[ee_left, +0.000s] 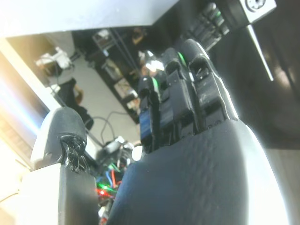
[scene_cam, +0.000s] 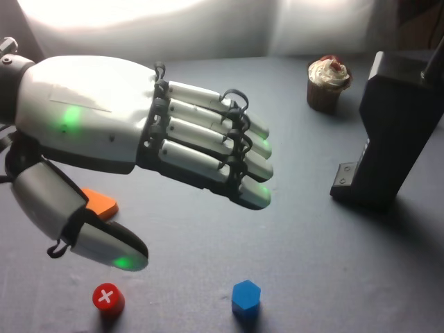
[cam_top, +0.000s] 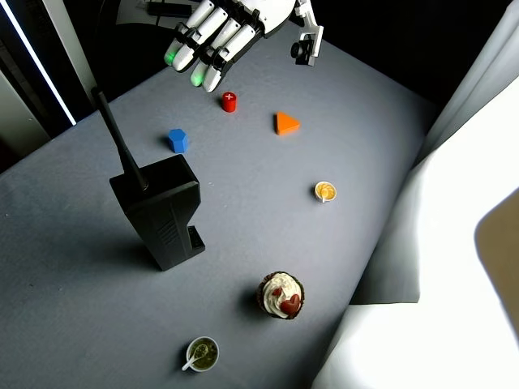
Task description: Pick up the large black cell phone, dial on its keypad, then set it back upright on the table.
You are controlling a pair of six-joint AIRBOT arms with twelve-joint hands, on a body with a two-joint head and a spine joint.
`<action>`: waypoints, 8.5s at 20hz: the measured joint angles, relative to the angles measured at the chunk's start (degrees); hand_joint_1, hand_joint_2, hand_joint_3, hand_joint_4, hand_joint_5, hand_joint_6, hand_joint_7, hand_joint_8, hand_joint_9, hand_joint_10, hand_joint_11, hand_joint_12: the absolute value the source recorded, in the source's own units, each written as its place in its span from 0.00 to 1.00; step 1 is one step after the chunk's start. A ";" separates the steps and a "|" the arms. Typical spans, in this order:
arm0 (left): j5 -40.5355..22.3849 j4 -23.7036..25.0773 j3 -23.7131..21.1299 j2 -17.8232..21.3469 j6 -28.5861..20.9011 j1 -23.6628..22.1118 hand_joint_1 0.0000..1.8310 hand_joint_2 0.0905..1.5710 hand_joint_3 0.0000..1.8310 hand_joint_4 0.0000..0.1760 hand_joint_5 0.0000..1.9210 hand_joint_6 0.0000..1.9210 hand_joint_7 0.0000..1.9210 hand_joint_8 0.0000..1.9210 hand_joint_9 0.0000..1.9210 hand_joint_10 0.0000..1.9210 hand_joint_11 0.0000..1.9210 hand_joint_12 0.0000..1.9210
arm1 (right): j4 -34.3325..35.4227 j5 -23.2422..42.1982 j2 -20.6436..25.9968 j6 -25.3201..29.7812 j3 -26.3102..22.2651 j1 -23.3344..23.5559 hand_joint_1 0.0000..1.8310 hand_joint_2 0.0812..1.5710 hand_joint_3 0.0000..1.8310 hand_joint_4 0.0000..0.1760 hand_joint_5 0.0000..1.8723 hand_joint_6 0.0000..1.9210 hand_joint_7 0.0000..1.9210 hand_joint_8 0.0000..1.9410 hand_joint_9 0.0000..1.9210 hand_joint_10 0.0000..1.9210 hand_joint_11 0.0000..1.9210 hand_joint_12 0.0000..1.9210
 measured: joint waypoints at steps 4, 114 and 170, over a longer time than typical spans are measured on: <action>0.07 0.35 0.00 0.00 0.15 -0.13 0.00 0.78 0.00 0.20 0.09 0.00 0.07 0.00 0.08 0.00 0.00 0.13 | 1.38 -0.76 0.46 0.48 0.87 -3.08 0.04 0.60 0.00 0.07 0.08 0.00 0.08 0.00 0.09 0.00 0.00 0.36; 23.87 -1.05 -0.72 -0.76 1.05 -2.91 0.72 0.77 0.01 0.71 0.01 0.00 0.38 0.75 0.36 0.99 0.32 1.00 | -26.58 -27.71 -22.43 6.91 25.57 57.16 0.81 0.69 0.00 0.00 0.48 0.45 0.52 0.42 0.52 0.56 0.40 0.84; 41.48 -9.20 -1.05 -2.62 7.56 -3.89 0.72 0.79 0.00 0.68 0.03 0.00 0.36 0.79 0.38 1.00 0.32 1.00 | -30.73 -29.83 -18.71 11.04 26.56 56.63 0.75 0.72 0.00 0.00 0.43 0.55 0.47 0.54 0.49 0.67 0.49 0.60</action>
